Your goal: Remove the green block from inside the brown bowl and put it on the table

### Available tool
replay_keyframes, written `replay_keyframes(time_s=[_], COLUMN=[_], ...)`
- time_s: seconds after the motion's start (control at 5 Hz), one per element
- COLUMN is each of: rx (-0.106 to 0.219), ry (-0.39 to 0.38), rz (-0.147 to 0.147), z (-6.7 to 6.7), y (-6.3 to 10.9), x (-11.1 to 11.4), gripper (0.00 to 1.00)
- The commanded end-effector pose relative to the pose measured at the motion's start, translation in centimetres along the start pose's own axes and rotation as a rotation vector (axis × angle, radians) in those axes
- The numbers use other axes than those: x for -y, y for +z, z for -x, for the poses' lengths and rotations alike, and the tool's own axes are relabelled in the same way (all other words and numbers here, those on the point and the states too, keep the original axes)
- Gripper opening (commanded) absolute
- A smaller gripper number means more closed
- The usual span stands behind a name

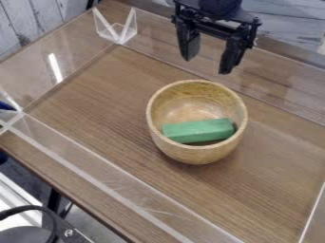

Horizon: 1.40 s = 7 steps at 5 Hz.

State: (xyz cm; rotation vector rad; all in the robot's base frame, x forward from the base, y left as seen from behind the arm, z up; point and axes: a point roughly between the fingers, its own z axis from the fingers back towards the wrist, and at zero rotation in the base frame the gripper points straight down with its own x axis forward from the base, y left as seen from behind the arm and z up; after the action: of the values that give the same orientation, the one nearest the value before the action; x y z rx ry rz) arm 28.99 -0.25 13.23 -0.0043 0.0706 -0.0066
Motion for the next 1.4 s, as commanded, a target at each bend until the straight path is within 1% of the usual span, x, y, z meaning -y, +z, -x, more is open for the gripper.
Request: replay_keyframes(time_s=[0.0,0.2,0.4,1.0,1.2], rx=[-0.017,-0.03,-0.022,-0.028,-0.027], ry=[-0.103,-0.209,-0.272,-0.337,-0.348], rz=[-0.01,-0.021,-0.022,-0.022,-0.024], z=[0.4,1.1,1.2,0.8,0.6], y=[-1.1,-2.9,-4.3,-7.7,-8.4], x=[0.1,0.1,0.2,0.4,0.5], gripper=[1.0,1.0,1.0,1.0,1.0])
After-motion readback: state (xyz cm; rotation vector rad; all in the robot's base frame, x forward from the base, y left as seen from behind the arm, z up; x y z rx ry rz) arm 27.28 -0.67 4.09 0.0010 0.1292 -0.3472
